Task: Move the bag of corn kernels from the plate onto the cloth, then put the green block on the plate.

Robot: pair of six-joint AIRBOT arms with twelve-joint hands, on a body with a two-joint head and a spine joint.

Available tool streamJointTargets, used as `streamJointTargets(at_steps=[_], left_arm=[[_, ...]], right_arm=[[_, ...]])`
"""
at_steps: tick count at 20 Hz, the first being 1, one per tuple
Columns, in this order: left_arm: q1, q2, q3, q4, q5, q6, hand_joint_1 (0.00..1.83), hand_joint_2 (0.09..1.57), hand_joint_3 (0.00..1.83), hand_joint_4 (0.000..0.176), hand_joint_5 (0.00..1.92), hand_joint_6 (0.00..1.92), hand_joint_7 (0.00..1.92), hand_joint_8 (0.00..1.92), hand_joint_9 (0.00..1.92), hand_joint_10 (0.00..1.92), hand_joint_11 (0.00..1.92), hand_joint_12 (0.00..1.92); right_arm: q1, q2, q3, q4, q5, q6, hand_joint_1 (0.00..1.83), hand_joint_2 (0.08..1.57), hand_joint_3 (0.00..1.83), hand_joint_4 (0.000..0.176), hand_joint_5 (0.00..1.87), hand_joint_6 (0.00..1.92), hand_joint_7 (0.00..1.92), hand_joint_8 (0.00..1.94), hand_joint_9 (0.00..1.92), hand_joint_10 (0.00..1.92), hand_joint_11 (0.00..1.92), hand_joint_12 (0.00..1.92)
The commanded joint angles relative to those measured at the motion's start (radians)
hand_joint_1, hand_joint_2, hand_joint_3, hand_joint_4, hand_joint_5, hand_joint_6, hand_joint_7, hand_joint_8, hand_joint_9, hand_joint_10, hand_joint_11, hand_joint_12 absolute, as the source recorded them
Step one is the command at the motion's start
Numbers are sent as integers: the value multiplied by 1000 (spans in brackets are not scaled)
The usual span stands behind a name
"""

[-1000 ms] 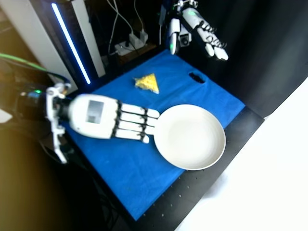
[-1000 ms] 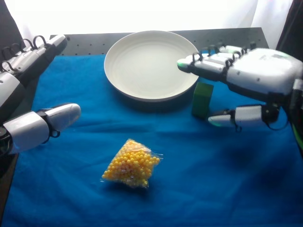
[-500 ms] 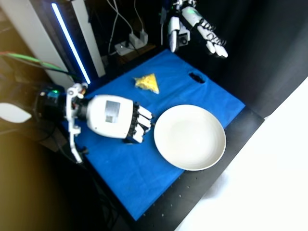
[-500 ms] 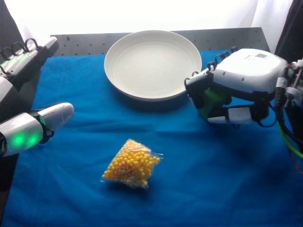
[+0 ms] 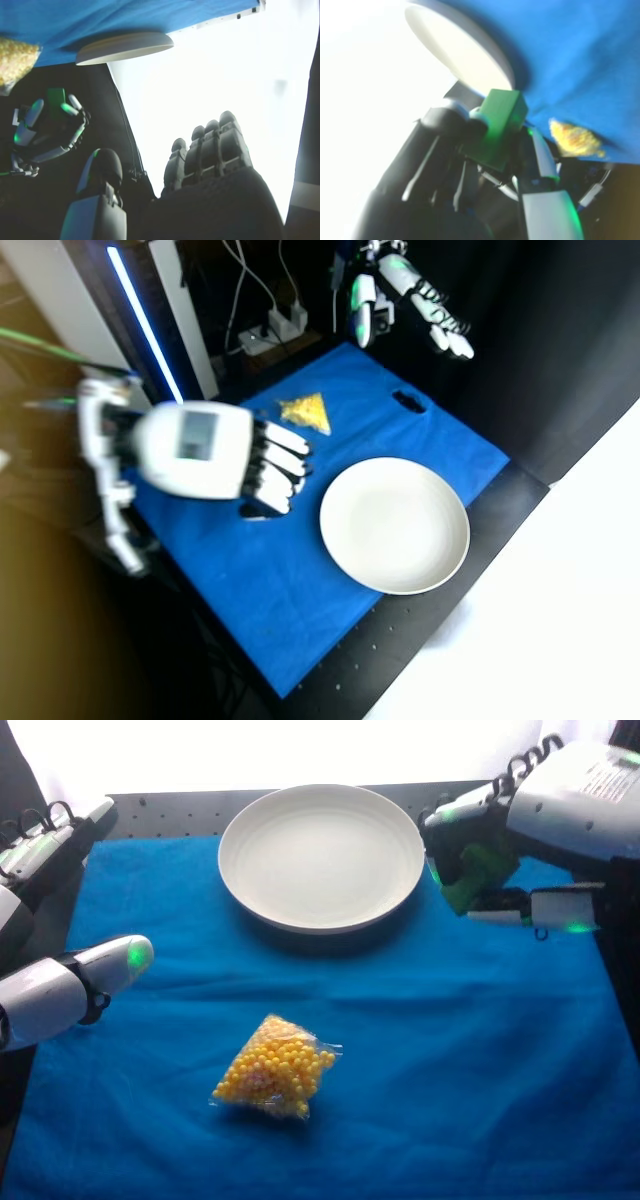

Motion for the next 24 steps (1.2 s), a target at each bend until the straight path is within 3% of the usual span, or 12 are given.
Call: streamJointTargets(at_steps=[1,8,9,10,11,13,15,17,19,22,23,24], left_arm=[[-5,-4,0,19,-124,-8,412,1218,0,137,3,1,0,0,0,0,0,0],[-6,-16,4,25,-123,-13,351,1212,0,132,0,0,0,0,0,0,0,0],[-6,-18,6,26,-120,-15,343,1214,1,119,0,0,0,0,0,0,0,0],[-6,-23,12,27,-117,-23,353,1219,3,100,0,0,0,0,0,0,0,0],[-6,-27,16,28,-115,-29,382,1211,0,118,0,0,0,0,0,0,0,0],[-7,-33,20,29,-112,-32,398,1220,3,106,0,0,0,0,0,0,0,0],[-9,-35,22,31,-108,-40,328,1239,9,148,0,0,0,0,0,0,0,0],[-15,-44,29,37,-102,-46,265,1231,3,117,0,0,0,0,0,0,0,0],[-18,-46,29,40,-102,-49,277,1205,0,125,30,11,0,0,0,0,0,0],[-17,-46,27,39,-106,-52,270,1209,0,113,4,0,0,0,0,0,0,0],[-17,-47,27,39,-107,-52,260,1209,0,155,20,7,0,0,0,0,0,0],[-17,-47,26,38,-108,-52,260,1207,0,171,28,10,0,0,0,0,0,0]], right_arm=[[27,-5,0,15,123,3,1341,1216,1,0,635,1287,794,1324,868,1453,761,1599],[252,-191,179,-89,-169,3,1353,1202,2,0,651,1300,794,1230,888,1377,738,1459],[258,-212,198,-89,-192,3,1348,1195,0,0,714,1208,872,1183,811,1466,411,1757],[264,-256,237,-89,-225,3,1342,1211,4,0,668,1243,789,1294,848,1472,583,1724],[265,-295,273,-89,-251,5,1319,1247,3,0,635,1313,693,1408,795,1538,616,1693],[265,-376,345,-77,-320,7,1317,1249,2,0,613,1382,700,1362,792,1524,508,1597],[265,-458,424,-60,-410,7,1319,1245,1,0,652,1298,708,1374,776,1553,556,1522],[265,-499,474,-30,-462,7,1215,1259,0,0,698,1124,764,1603,841,1539,866,1725],[264,-540,493,-24,-506,7,1325,1228,0,0,699,1078,747,1449,835,1527,745,1616],[225,-562,513,4,-541,7,1218,1275,7,0,648,1226,724,1604,716,1440,707,1703],[207,-565,515,16,-547,7,1207,1247,0,0,684,1220,817,1477,786,1173,705,1583],[198,-567,516,18,-554,7,1320,1223,0,0,706,1129,774,1378,812,1473,664,1566]])
